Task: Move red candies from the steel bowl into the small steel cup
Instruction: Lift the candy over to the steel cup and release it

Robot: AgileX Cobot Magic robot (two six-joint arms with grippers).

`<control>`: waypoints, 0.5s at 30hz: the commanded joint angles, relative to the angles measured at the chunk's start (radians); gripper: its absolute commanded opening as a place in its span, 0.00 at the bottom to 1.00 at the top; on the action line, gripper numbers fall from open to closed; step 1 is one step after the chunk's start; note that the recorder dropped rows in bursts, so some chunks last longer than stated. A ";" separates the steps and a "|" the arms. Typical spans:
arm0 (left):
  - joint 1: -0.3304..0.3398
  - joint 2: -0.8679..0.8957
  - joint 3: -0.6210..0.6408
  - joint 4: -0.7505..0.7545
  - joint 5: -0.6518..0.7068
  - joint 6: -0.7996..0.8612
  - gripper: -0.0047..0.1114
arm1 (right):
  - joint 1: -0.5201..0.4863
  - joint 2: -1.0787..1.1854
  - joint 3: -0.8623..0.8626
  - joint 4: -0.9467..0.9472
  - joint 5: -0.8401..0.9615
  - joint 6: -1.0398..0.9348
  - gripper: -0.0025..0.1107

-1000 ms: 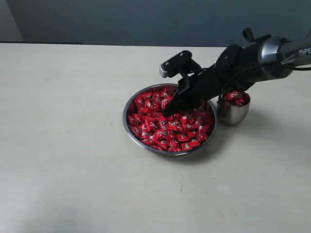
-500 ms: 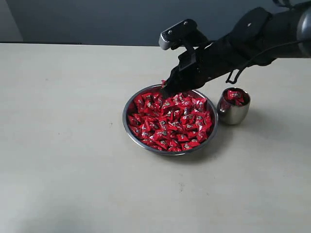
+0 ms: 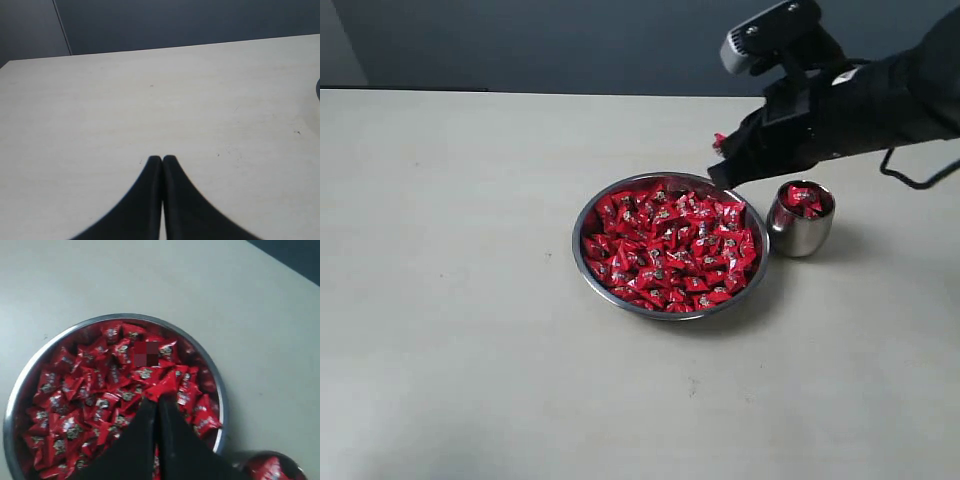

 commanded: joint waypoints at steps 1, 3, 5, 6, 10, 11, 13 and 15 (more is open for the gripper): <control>-0.008 -0.005 -0.008 0.002 -0.005 -0.002 0.04 | -0.063 -0.072 0.092 -0.008 -0.128 0.025 0.02; -0.008 -0.005 -0.008 0.002 -0.005 -0.002 0.04 | -0.087 -0.080 0.119 0.000 -0.163 0.025 0.02; -0.008 -0.005 -0.008 0.002 -0.005 -0.002 0.04 | -0.109 -0.076 0.135 0.002 -0.193 0.025 0.02; -0.008 -0.005 -0.008 0.002 -0.005 -0.002 0.04 | -0.120 -0.070 0.143 0.002 -0.208 0.027 0.02; -0.008 -0.005 -0.008 0.002 -0.005 -0.002 0.04 | -0.147 -0.036 0.153 0.002 -0.239 0.029 0.02; -0.008 -0.005 -0.008 0.002 -0.005 -0.002 0.04 | -0.149 -0.025 0.153 0.002 -0.242 0.029 0.02; -0.008 -0.005 -0.008 0.002 -0.005 -0.002 0.04 | -0.155 -0.001 0.153 0.002 -0.255 0.029 0.02; -0.008 -0.005 -0.008 0.002 -0.005 -0.002 0.04 | -0.155 0.027 0.153 0.002 -0.290 0.029 0.02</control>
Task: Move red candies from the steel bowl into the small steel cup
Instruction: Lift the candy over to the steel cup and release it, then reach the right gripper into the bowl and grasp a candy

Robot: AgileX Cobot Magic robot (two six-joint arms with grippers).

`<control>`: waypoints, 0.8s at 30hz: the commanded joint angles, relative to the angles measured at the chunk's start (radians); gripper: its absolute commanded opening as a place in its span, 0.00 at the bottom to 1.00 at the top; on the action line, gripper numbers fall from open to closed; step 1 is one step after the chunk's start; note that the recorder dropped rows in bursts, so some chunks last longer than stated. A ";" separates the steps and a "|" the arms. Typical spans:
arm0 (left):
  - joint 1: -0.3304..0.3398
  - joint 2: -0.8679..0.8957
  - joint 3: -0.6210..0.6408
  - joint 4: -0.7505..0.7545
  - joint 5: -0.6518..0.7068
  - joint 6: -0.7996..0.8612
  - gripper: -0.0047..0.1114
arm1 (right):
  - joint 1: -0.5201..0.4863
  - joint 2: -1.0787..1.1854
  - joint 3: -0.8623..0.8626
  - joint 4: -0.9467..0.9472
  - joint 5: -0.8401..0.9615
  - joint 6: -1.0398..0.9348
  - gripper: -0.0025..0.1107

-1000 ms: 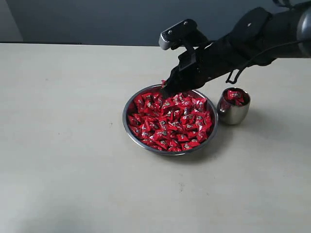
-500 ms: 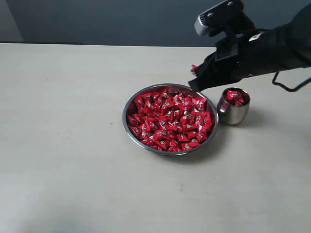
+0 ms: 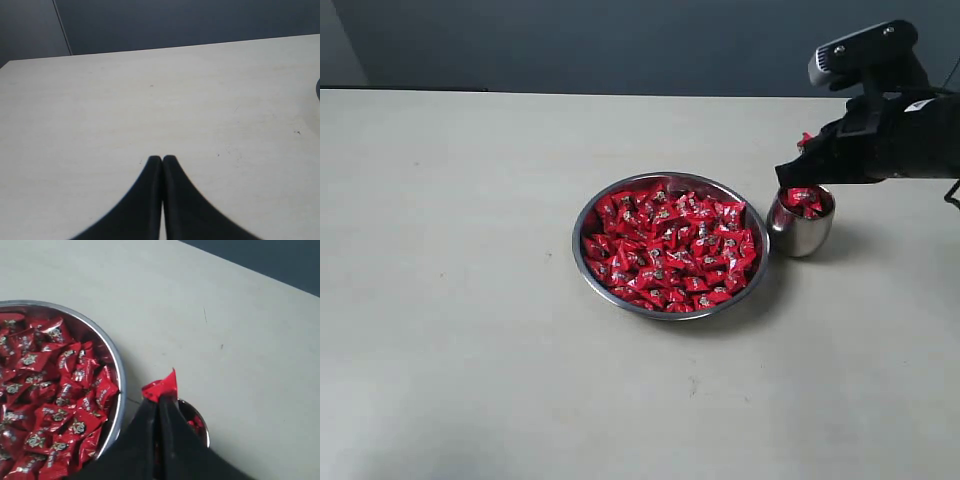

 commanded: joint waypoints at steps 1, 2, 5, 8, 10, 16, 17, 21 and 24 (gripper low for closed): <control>-0.008 -0.005 -0.008 0.002 -0.005 -0.002 0.04 | -0.010 0.061 0.001 0.004 -0.073 -0.001 0.02; -0.008 -0.005 -0.008 0.002 -0.005 -0.002 0.04 | -0.010 0.077 0.001 0.004 -0.085 -0.001 0.02; -0.008 -0.005 -0.008 0.002 -0.005 -0.002 0.04 | -0.010 0.122 0.001 0.004 -0.109 -0.001 0.02; -0.008 -0.005 -0.008 0.002 -0.005 -0.002 0.04 | -0.010 0.166 0.000 0.000 -0.109 -0.001 0.02; -0.008 -0.005 -0.008 0.002 -0.005 -0.002 0.04 | -0.010 0.186 0.000 0.000 -0.109 -0.001 0.02; -0.008 -0.005 -0.008 0.002 -0.005 -0.002 0.04 | -0.010 0.208 0.000 -0.007 -0.060 -0.001 0.03; -0.008 -0.005 -0.008 0.002 -0.005 -0.002 0.04 | -0.010 0.206 0.000 -0.007 -0.060 -0.001 0.03; -0.008 -0.005 -0.008 0.002 -0.005 -0.002 0.04 | -0.010 0.194 0.000 -0.007 -0.048 -0.001 0.20; -0.008 -0.005 -0.008 0.002 -0.005 -0.002 0.04 | -0.010 0.172 0.000 -0.002 -0.055 -0.001 0.41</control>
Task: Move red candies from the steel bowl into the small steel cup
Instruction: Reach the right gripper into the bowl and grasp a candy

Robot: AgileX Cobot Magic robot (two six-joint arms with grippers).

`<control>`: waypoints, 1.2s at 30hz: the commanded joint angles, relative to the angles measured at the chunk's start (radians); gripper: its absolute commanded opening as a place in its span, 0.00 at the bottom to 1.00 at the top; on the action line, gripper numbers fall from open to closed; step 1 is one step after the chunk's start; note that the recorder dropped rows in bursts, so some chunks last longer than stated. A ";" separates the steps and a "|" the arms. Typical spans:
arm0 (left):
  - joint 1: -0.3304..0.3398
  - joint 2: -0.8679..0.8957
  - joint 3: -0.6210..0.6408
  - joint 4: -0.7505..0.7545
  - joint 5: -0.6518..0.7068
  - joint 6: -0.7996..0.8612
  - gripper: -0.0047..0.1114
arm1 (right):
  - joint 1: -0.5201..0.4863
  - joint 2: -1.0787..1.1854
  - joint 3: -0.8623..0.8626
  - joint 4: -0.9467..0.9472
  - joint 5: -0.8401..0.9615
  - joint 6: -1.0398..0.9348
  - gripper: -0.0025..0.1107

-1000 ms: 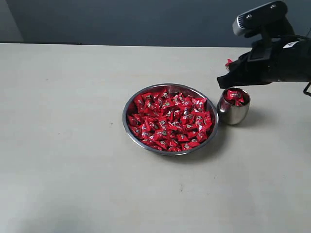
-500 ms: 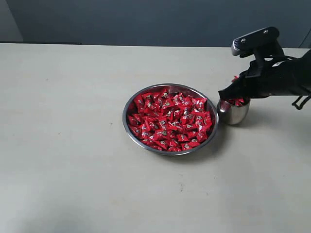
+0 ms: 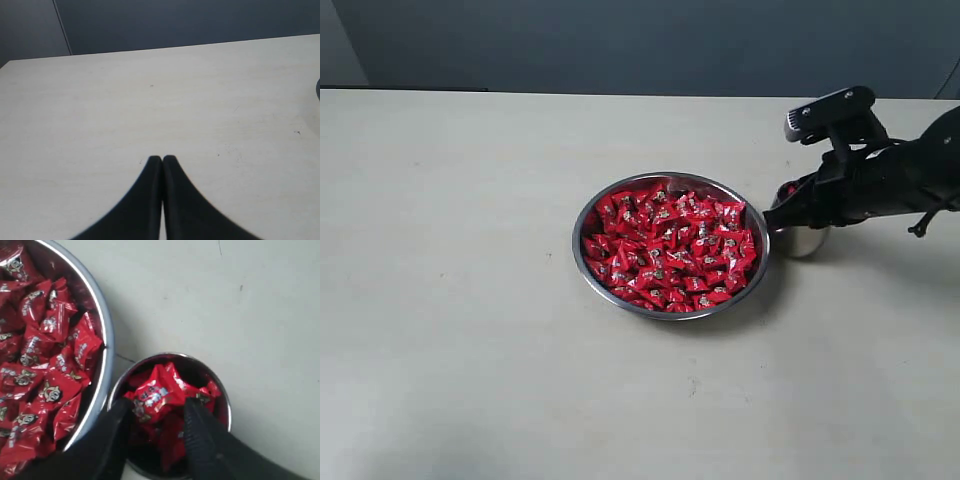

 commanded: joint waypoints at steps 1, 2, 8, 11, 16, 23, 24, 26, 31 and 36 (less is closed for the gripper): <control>-0.008 -0.005 -0.008 0.002 -0.005 -0.002 0.04 | -0.006 -0.038 -0.001 0.000 -0.016 -0.001 0.39; -0.008 -0.005 -0.008 0.002 -0.005 -0.002 0.04 | -0.006 -0.049 -0.001 0.000 -0.023 -0.001 0.38; -0.008 -0.005 -0.008 0.002 -0.005 -0.002 0.04 | -0.006 -0.127 -0.001 0.053 0.010 -0.001 0.37; -0.008 -0.005 -0.008 0.002 -0.005 -0.002 0.04 | 0.005 -0.137 -0.001 0.074 0.036 -0.001 0.37; -0.008 -0.005 -0.008 0.002 -0.005 -0.002 0.04 | 0.057 -0.139 -0.001 0.074 0.071 -0.001 0.37; -0.008 -0.005 -0.008 0.002 -0.005 -0.002 0.04 | 0.123 -0.120 -0.043 0.070 0.224 -0.013 0.37; -0.008 -0.005 -0.008 0.002 -0.005 -0.002 0.04 | 0.125 -0.112 -0.051 0.070 0.237 -0.019 0.37; -0.008 -0.005 -0.008 0.002 -0.005 -0.002 0.04 | 0.136 -0.087 -0.058 0.074 0.244 -0.030 0.37; -0.008 -0.005 -0.008 0.002 -0.005 -0.002 0.04 | 0.141 -0.006 -0.099 0.093 0.283 -0.034 0.37; -0.008 -0.005 -0.008 0.002 -0.005 -0.002 0.04 | 0.160 0.082 -0.152 0.141 0.326 -0.082 0.37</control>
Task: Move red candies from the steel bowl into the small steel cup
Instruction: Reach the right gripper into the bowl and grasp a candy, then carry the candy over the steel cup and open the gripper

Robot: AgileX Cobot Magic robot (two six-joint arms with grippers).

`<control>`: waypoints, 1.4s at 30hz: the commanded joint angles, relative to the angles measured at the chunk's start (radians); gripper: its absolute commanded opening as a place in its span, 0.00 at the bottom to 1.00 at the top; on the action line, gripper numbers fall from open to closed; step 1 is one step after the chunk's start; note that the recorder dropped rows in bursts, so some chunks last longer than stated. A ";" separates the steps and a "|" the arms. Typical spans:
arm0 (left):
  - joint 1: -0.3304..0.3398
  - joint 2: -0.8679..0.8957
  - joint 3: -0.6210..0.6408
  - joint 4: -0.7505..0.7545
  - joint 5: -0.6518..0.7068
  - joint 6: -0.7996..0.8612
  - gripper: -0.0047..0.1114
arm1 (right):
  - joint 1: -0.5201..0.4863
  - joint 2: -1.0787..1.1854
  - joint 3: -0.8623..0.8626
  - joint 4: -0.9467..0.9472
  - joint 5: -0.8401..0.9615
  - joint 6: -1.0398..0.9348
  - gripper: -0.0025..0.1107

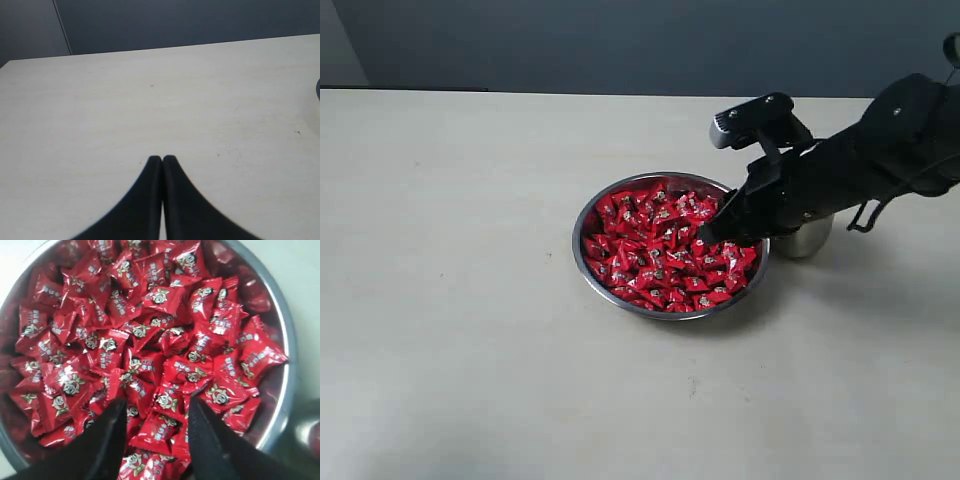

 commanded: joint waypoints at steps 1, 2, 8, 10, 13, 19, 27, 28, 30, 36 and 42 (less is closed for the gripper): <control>-0.008 -0.005 -0.008 0.002 -0.005 -0.002 0.04 | 0.026 0.067 -0.037 0.067 0.018 -0.078 0.37; -0.008 -0.005 -0.008 0.002 -0.005 -0.002 0.04 | 0.036 0.083 -0.043 0.088 0.018 -0.101 0.37; -0.008 -0.005 -0.008 0.002 -0.005 -0.002 0.04 | 0.091 0.158 -0.088 0.132 0.021 -0.155 0.37; -0.008 -0.005 -0.008 0.002 -0.005 -0.002 0.04 | 0.098 0.179 -0.098 0.130 0.016 -0.155 0.37; -0.008 -0.005 -0.008 0.002 -0.005 -0.002 0.04 | 0.098 0.207 -0.102 0.130 0.002 -0.157 0.37; -0.008 -0.005 -0.008 0.002 -0.005 -0.002 0.04 | 0.098 0.225 -0.102 0.115 -0.041 -0.153 0.32; -0.008 -0.005 -0.008 0.002 -0.005 -0.002 0.04 | 0.098 0.216 -0.105 0.066 -0.050 -0.134 0.02; -0.008 -0.005 -0.008 0.002 -0.005 -0.002 0.04 | 0.098 0.211 -0.105 0.056 -0.050 -0.124 0.02; -0.008 -0.005 -0.008 0.002 -0.005 -0.002 0.04 | 0.096 0.181 -0.105 0.028 -0.037 -0.094 0.02; -0.008 -0.005 -0.008 0.002 -0.005 -0.002 0.04 | 0.096 0.006 -0.086 -0.108 0.020 0.005 0.02; -0.008 -0.005 -0.008 0.002 -0.005 -0.002 0.04 | -0.064 -0.204 0.046 -0.145 -0.140 0.060 0.02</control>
